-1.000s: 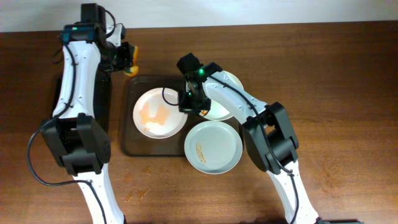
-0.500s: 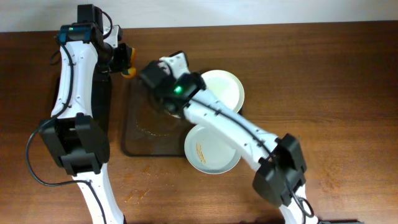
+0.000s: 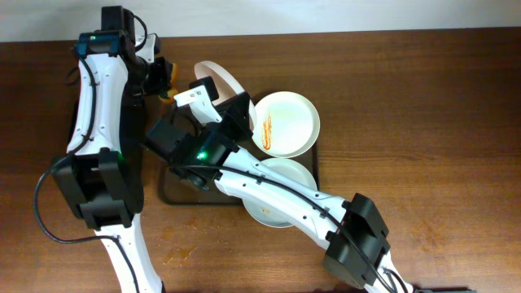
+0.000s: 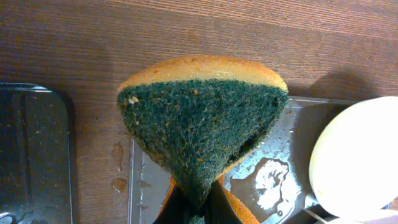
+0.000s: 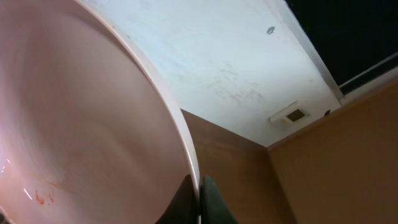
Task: Clean dirty plates on tray and stack at the side
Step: 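Lift the left gripper away and raise the plate with the right gripper, then place the cleaned plate on the table right of the tray, release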
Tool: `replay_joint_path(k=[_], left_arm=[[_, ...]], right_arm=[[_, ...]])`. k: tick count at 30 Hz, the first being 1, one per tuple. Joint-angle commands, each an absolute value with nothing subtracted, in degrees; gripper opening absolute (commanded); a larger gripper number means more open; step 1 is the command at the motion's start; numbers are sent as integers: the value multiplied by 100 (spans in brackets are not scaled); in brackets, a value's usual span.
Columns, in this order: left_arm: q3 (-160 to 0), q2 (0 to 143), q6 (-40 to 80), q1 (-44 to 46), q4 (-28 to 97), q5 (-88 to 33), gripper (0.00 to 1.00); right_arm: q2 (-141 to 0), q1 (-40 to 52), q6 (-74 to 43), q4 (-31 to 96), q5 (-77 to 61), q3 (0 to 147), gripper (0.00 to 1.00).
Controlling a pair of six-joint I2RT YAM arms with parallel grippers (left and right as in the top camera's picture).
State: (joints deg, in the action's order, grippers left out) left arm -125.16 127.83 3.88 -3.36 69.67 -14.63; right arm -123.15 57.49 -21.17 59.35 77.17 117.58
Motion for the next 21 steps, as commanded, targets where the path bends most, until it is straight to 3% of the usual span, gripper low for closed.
replay_joint_path(k=[1, 7, 10, 13, 18, 21], left_arm=[[-12534, 12763, 274, -333, 7015, -1522, 1], [-12529, 12794, 276, -331, 7015, -1525, 1], [-12529, 12954, 276, -316, 7017, -1527, 1], [-12529, 13126, 279, -311, 7019, -1529, 1], [-12529, 13222, 274, -283, 6969, -1525, 1], [-12529, 13222, 272, -196, 6906, -1514, 1]], right_arm=[[-12184, 5658, -2491, 5920, 7417, 11863, 4], [-11666, 4344, -2488, 6302, 3072, 11863, 4], [-11476, 3148, -2268, 6615, 687, 11863, 4], [-11480, 2196, -2268, 7052, -252, 11843, 4], [-11485, 460, -2198, 7706, -303, 11714, 4], [-11485, -123, -2161, 7728, -301, 11349, 4]])
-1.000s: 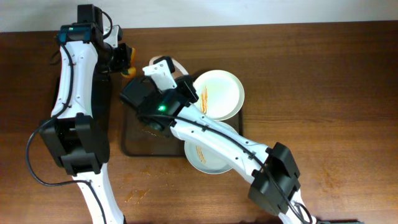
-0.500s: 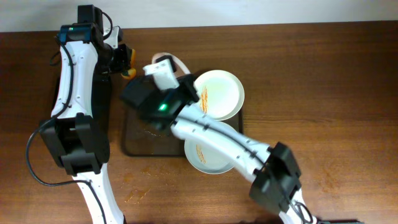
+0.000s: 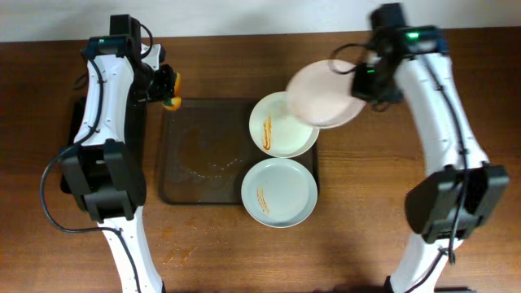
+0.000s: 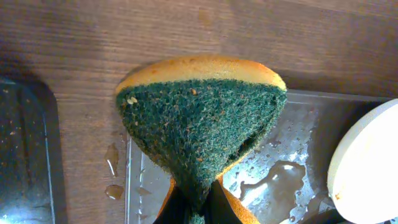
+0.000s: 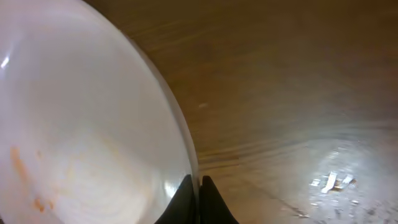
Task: Clean dirty plates on tray and stack at the side
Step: 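Place the cleaned plate on the table right of the tray, release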
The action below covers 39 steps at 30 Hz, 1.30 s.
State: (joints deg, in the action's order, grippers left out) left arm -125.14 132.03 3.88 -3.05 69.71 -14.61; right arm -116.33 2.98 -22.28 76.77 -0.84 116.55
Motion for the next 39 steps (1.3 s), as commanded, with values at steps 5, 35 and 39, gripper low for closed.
replay_joint_path(k=[5, 35, 39], left_arm=[[-12529, 13222, 274, 106, 6882, -888, 1], [-12529, 13222, 276, 550, 6766, -506, 1], [-12529, 13222, 279, 587, 6667, -508, 1]], right_arm=[[-11485, -871, -2165, 7330, -301, 10154, 4], [-11480, 327, -1594, 6320, -1929, 9734, 70], [-11596, 919, -2209, 5767, -947, 9730, 66]])
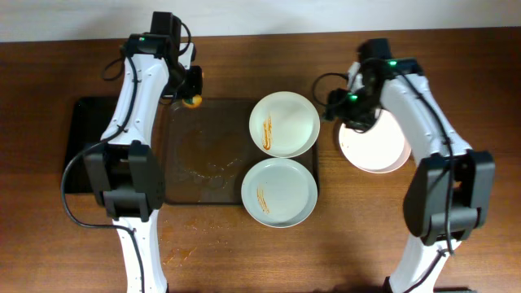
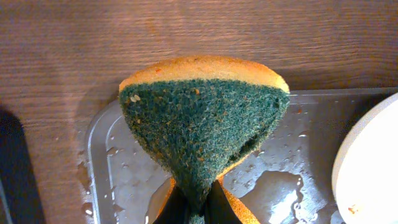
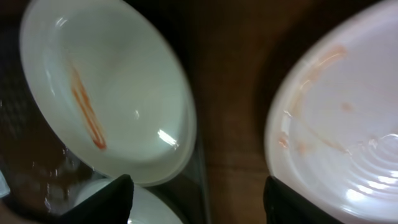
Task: Clean dirty plates on tray and stack at the side
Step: 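Place the cleaned plate on the table right of the tray, release, then grasp the bottom plate rim with the right gripper and drag it left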
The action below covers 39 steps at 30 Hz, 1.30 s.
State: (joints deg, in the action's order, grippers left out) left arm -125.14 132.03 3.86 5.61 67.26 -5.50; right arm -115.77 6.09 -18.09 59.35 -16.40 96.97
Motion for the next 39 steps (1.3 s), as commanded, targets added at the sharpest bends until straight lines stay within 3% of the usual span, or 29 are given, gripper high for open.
replay_joint_path(k=[1, 9, 14, 21, 23, 24, 26, 39], left_arm=[[-12529, 13222, 281, 591, 6663, -508, 1], [-12529, 13222, 281, 591, 6667, -508, 1], [-12529, 13222, 279, 591, 6672, -508, 1], [-12529, 13222, 281, 591, 6670, -508, 1], [-12529, 13222, 279, 591, 6667, -508, 1], [-12529, 13222, 281, 591, 6667, -508, 1], [-12529, 13222, 279, 591, 6667, -508, 1], [-12529, 13222, 279, 591, 6667, -508, 1]], right_arm=[[-11662, 1072, -2333, 5596, -628, 9730, 65], [-12084, 1461, -2344, 5024, -60, 9730, 52], [-11795, 1457, -2073, 6169, -1315, 9743, 47], [-11362, 1549, -1844, 7822, -1376, 9601, 47], [-11362, 1691, -1846, 7843, -1374, 9382, 45], [-11362, 1804, -1848, 7773, -1374, 9161, 37], [-11362, 1957, -1896, 7651, -1363, 8866, 33], [-11362, 2298, -2604, 7008, -596, 8007, 32]])
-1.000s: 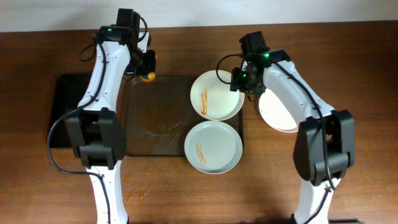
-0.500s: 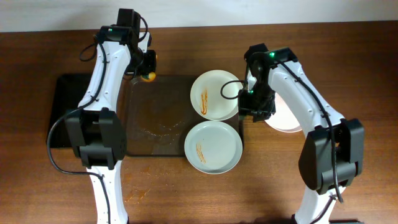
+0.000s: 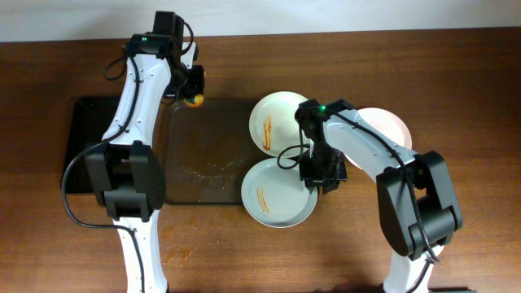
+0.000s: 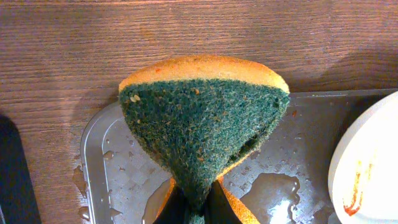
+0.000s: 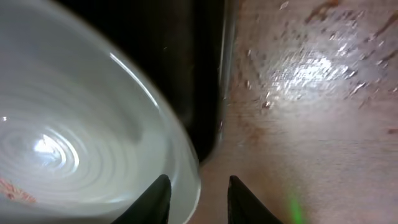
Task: Clean dirty plates on tray and stack at the side
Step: 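Grasp the bottom plate rim with the right gripper and drag it left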
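A dark tray carries two dirty plates. The far white plate and the near pale plate each have an orange streak. A pink plate lies on the table right of the tray. My right gripper is open at the near plate's right rim. In the right wrist view the right gripper has the pale plate rim between its fingers. My left gripper is shut on a green-and-yellow sponge over the tray's far left corner.
A second black tray lies left of the wet one. Water is pooled on the wet tray's floor. Brown table wood extends to the right of the pink plate. The white plate's edge shows in the left wrist view.
My right gripper has moved from beside the pink plate to the right rim of the near pale plate, with its jaws open on both sides of the rim. The left gripper and sponge are unchanged.
My right gripper first held the pink plate tilted over the tray near the sponge. It then held the plate over the table on the right. Later the plate lay on the table with the gripper open beside it. Now the gripper is at the near plate.
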Tool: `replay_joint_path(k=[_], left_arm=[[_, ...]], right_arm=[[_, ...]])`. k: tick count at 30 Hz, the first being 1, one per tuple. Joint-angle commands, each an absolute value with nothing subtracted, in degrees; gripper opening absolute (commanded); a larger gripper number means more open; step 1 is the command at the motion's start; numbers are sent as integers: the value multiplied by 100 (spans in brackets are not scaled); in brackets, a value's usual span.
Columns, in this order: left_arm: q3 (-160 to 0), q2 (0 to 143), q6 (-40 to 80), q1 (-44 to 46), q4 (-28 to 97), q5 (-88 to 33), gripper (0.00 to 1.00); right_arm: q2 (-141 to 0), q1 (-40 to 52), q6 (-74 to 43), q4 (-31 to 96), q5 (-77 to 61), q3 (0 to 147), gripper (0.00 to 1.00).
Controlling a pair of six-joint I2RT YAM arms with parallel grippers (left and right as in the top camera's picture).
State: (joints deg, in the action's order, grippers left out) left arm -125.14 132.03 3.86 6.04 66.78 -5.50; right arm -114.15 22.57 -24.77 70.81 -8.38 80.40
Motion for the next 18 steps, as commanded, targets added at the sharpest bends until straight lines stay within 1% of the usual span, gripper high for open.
replay_joint_path(k=[1, 8, 12, 13, 14, 15, 18], left_arm=[[-12529, 13222, 279, 591, 6667, -508, 1], [-12529, 13222, 279, 591, 6667, -508, 1], [-12529, 13222, 279, 591, 6670, -508, 1], [-12529, 13222, 279, 591, 6667, -510, 1], [-12529, 13222, 279, 591, 6667, -510, 1], [-12529, 13222, 279, 591, 6670, -508, 1], [-12529, 13222, 279, 591, 6670, -508, 1]], right_arm=[[-11362, 2305, -2604, 7000, -598, 8003, 31], [-11373, 2735, -2799, 6890, -659, 7915, 31], [-11373, 2775, -2934, 6810, -550, 7695, 30], [-11373, 2775, -2945, 6801, -552, 7666, 25], [-11373, 2777, -2945, 6779, -554, 7666, 17], [-11373, 2781, -2945, 6737, -602, 7671, 4], [-11371, 2808, -2915, 6641, -915, 7758, 4]])
